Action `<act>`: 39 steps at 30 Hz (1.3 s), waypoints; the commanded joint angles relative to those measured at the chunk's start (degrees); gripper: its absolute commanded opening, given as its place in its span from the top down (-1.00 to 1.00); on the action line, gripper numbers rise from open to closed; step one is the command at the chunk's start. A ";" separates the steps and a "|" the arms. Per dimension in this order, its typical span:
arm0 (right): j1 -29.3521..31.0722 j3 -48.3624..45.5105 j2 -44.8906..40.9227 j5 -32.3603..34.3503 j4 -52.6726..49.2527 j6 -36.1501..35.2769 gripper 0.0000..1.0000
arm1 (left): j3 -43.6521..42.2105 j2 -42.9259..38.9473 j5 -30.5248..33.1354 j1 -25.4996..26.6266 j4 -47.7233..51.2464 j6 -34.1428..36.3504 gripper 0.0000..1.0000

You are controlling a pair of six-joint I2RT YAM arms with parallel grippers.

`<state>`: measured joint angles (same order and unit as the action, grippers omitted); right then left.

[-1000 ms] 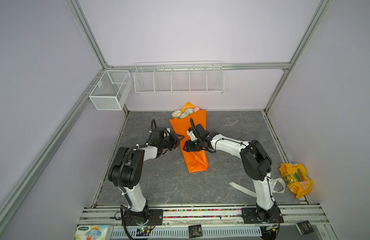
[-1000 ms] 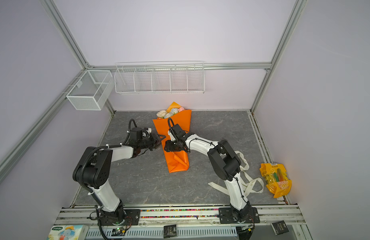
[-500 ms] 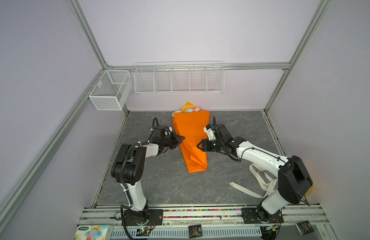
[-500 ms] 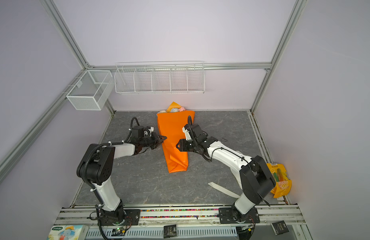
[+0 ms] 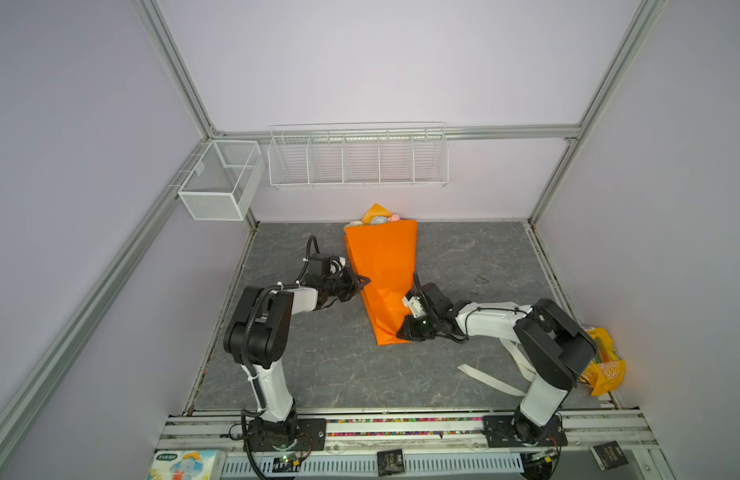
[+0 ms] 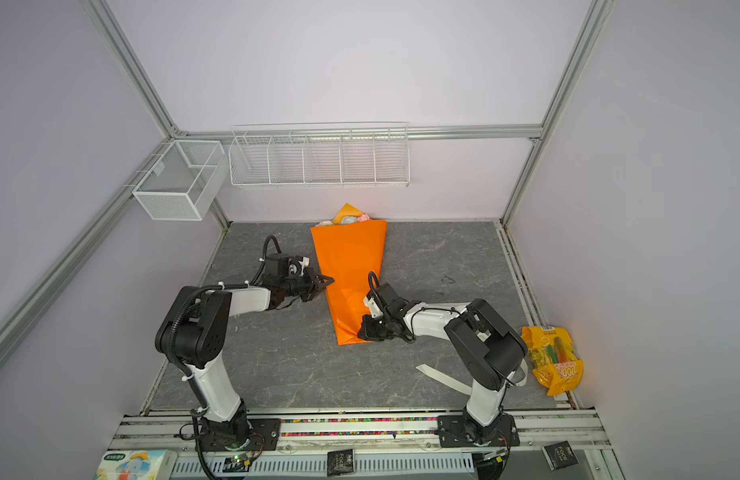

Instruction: Tie the bouquet of fake flowers

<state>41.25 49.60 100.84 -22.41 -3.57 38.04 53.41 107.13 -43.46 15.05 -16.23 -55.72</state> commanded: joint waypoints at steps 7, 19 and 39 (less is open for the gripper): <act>-5.73 2.25 -14.12 3.88 -5.24 -0.64 0.57 | -0.37 0.43 1.65 -1.42 6.98 6.55 0.85; -13.75 13.54 4.99 -8.56 6.74 4.41 0.73 | 2.30 2.12 -0.84 -2.63 8.10 7.82 0.85; -17.00 20.69 6.37 -7.61 -2.89 -1.61 0.29 | 4.68 4.01 -5.28 -3.71 7.84 9.09 0.93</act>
<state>23.22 68.29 105.78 -26.70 -5.28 38.11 57.39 111.42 -47.09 11.62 -7.01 -46.26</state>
